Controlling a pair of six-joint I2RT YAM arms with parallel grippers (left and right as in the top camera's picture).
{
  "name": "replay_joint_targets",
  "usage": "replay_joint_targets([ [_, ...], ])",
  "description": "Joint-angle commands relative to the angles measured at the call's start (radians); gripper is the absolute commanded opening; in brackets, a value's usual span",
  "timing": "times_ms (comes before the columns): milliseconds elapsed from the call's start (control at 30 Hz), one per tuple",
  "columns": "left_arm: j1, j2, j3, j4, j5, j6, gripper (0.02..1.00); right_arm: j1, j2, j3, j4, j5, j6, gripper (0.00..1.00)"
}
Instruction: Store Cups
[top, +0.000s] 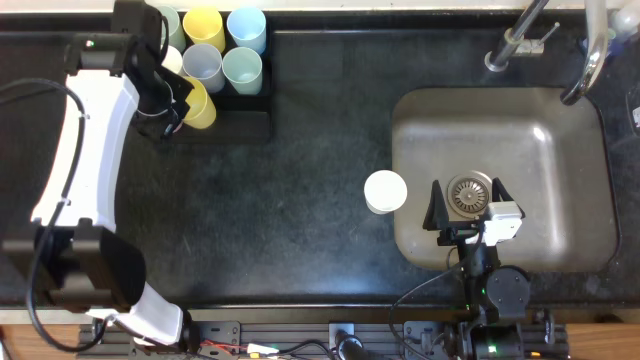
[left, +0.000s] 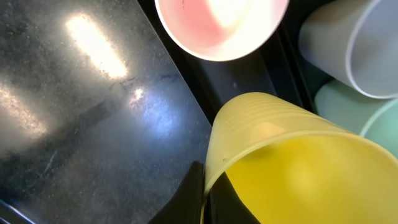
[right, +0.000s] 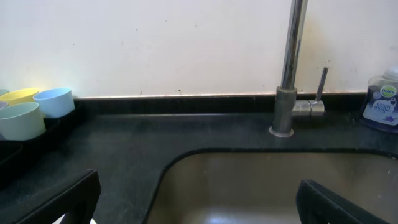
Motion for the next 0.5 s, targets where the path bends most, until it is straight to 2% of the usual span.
replay_joint_targets([
  [33,0.007,0.058,-0.010,0.032,0.018,-0.008,0.036,-0.007,-0.007,-0.013,0.004,-0.004,-0.006,0.998],
  [500,0.007,0.152,-0.010,0.077,0.009,-0.009,0.036,-0.007,-0.007,-0.013,0.004,-0.004,-0.006,0.998],
])
